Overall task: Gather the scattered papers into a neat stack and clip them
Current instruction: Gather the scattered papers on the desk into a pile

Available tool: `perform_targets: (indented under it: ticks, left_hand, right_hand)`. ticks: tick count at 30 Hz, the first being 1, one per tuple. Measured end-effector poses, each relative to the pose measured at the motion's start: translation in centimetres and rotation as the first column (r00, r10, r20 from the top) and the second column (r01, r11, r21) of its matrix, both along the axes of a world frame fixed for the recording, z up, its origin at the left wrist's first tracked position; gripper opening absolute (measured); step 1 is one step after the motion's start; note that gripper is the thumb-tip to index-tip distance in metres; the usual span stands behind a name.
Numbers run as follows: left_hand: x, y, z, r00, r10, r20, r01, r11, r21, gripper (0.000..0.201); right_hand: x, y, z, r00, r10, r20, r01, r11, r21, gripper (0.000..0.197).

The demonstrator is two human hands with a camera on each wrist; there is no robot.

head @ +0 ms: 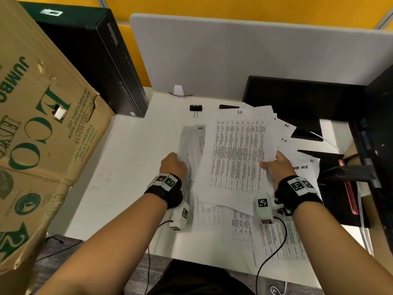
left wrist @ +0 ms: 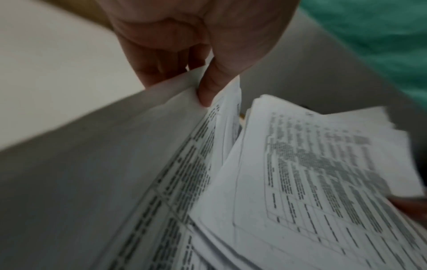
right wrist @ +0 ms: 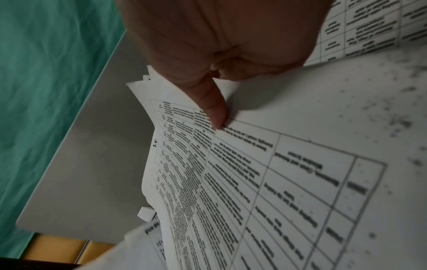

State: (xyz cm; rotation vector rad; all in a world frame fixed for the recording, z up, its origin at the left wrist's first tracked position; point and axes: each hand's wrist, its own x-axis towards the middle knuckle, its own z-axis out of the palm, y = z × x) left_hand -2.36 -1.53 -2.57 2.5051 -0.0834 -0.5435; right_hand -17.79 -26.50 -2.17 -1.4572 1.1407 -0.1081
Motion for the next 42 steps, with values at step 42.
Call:
perform_targets:
  ticks: [42]
  left_hand:
    - [2.2, -4.0, 3.8, 0.973, 0.081, -0.216, -0.171, 0.882, -0.440, 0.039]
  right_hand:
    - [0.3, 3.0, 2.9, 0.959, -0.207, 0.191, 0.108, 0.896, 0.431, 0.028]
